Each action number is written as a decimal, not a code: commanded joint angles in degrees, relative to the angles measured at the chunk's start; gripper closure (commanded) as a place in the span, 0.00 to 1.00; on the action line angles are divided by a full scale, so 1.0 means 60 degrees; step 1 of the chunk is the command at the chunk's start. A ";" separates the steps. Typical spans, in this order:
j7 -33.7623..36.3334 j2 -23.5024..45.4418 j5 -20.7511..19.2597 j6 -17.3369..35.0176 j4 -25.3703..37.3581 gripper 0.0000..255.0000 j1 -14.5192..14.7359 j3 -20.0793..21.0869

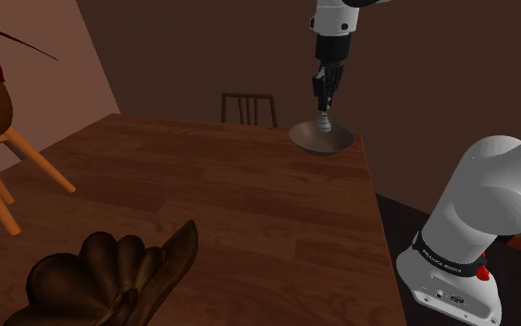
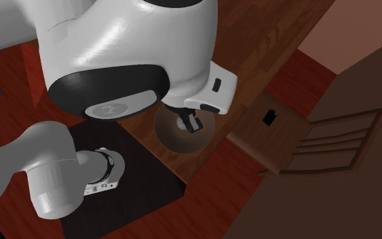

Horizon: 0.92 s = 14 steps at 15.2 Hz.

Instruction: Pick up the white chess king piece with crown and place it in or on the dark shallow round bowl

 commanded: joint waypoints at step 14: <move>0.0006 -0.0056 -0.0004 0.0436 -0.0487 0.00 -0.0001 -0.0006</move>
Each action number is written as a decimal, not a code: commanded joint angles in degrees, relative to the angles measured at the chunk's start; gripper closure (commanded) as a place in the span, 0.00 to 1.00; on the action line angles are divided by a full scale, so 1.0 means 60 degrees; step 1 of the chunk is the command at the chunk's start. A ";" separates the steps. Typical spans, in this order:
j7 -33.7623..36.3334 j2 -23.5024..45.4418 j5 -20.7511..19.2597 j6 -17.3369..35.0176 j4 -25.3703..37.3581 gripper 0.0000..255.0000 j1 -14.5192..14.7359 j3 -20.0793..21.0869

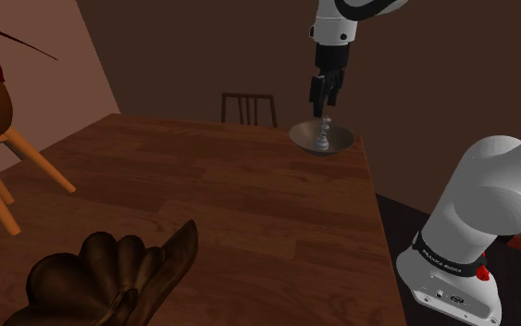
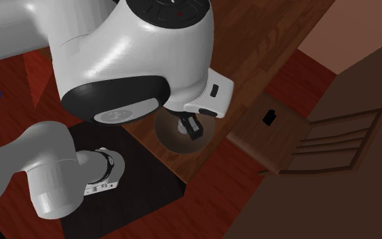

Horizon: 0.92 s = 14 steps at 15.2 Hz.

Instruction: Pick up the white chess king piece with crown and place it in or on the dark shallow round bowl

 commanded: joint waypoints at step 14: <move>-0.0004 0.0106 0.0018 -0.1189 0.1294 0.00 0.0009 0.0023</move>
